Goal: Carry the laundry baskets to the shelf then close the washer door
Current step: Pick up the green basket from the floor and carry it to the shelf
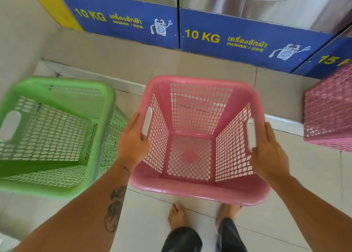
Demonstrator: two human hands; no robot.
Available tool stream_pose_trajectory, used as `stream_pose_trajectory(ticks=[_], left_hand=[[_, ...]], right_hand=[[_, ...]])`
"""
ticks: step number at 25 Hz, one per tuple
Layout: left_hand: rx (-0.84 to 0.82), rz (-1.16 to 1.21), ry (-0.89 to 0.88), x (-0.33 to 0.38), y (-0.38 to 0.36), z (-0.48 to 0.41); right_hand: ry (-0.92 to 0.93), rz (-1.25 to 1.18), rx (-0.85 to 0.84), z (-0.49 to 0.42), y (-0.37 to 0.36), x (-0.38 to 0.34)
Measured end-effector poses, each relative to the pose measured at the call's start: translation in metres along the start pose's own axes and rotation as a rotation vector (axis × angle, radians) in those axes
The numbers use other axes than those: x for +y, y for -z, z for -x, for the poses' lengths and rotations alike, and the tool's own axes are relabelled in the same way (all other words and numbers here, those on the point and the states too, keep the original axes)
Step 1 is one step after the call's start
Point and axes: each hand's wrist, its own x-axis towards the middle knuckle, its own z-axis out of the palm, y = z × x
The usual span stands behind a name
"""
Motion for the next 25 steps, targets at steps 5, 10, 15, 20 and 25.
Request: stream_pose_trajectory(ticks=[5,10,15,20,25], left_hand=[[-0.05,-0.089,-0.12,-0.032,-0.009,0.019],[-0.15,-0.179,-0.091,-0.047,-0.006,0.042],[-0.304,-0.258,0.078,-0.018,0.021,0.052],[-0.474,-0.104,0.295,0.061,0.067,0.034],[-0.359,0.04,0.106,0.175,0.075,0.012]], right_hand=[[-0.071,-0.075,0.007,0.042,-0.031,-0.008],[-0.052,-0.082,-0.099,0.076,-0.037,0.0],[-0.025,-0.072,-0.133,0.092,-0.021,0.005],[-0.07,-0.143,-0.075,0.099,0.039,0.008],[0.003,-0.257,0.005,0.074,0.128,0.051]])
